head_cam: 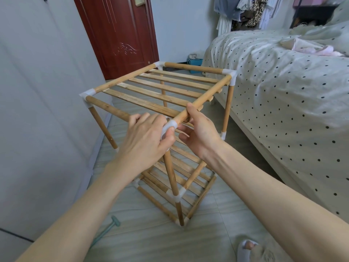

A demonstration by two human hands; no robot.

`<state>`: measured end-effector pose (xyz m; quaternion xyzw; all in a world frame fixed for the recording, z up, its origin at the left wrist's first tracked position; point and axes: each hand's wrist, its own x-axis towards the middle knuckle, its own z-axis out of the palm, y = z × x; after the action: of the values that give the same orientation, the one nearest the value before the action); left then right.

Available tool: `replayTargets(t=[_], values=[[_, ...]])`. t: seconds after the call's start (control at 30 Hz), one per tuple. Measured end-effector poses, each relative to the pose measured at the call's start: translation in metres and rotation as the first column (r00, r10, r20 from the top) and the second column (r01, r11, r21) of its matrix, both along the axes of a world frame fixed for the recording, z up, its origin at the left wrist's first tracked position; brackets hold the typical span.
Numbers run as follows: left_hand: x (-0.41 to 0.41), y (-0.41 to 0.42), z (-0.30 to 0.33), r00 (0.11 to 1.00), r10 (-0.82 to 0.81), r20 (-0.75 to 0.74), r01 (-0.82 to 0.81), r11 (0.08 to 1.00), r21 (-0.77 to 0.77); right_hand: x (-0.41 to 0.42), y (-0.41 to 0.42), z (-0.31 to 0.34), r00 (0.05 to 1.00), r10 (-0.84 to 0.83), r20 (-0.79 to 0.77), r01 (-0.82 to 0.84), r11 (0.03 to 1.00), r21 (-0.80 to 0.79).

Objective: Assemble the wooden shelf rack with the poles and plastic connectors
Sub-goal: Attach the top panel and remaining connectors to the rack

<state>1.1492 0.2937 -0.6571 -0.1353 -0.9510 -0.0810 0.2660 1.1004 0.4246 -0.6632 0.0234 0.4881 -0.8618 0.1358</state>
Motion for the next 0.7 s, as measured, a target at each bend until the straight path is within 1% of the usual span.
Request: replayTargets(t=[0.07,0.2,0.27,0.33,0.4,0.43,0.5,0.57,0.63,0.7], values=[[0.0,0.0,0.002,0.999,-0.032,0.004,0.032,0.999,0.017,-0.002,0.005,0.001,1.0,0.017,0.007,-0.017,0.999,0.027],[-0.002,-0.002,0.008,0.982,-0.184,-0.045,0.188,0.974,0.129,-0.009,0.016,0.006,0.998,0.01,0.058,-0.011,1.0,0.025],[-0.006,0.0,0.01,0.975,-0.213,-0.062,0.221,0.962,0.159,-0.013,0.018,0.008,0.994,-0.039,0.097,0.038,0.999,0.016],[-0.009,0.005,0.01,0.97,-0.224,-0.098,0.237,0.961,0.145,-0.016,0.02,0.01,0.988,-0.095,0.121,0.093,0.995,0.024],[-0.014,0.01,0.01,0.968,-0.208,-0.139,0.228,0.961,0.153,-0.016,0.022,0.008,0.981,-0.161,0.106,0.157,0.986,0.047],[-0.017,0.013,0.011,0.973,-0.193,-0.13,0.214,0.962,0.172,-0.015,0.022,0.007,0.977,-0.195,0.087,0.19,0.98,0.061],[-0.024,0.018,0.016,0.987,-0.155,-0.035,0.159,0.968,0.196,-0.012,0.021,0.004,0.969,-0.245,0.044,0.24,0.966,0.091],[-0.032,0.018,0.019,0.984,-0.128,0.126,0.105,0.979,0.177,-0.009,0.02,0.001,0.96,-0.277,-0.035,0.28,0.949,0.143],[-0.04,0.017,0.023,0.949,-0.134,0.284,0.097,0.985,0.141,-0.006,0.02,-0.003,0.943,-0.298,-0.151,0.327,0.915,0.237],[-0.045,0.018,0.026,0.91,-0.173,0.378,0.142,0.984,0.107,-0.004,0.021,-0.006,0.924,-0.291,-0.25,0.362,0.875,0.322]])
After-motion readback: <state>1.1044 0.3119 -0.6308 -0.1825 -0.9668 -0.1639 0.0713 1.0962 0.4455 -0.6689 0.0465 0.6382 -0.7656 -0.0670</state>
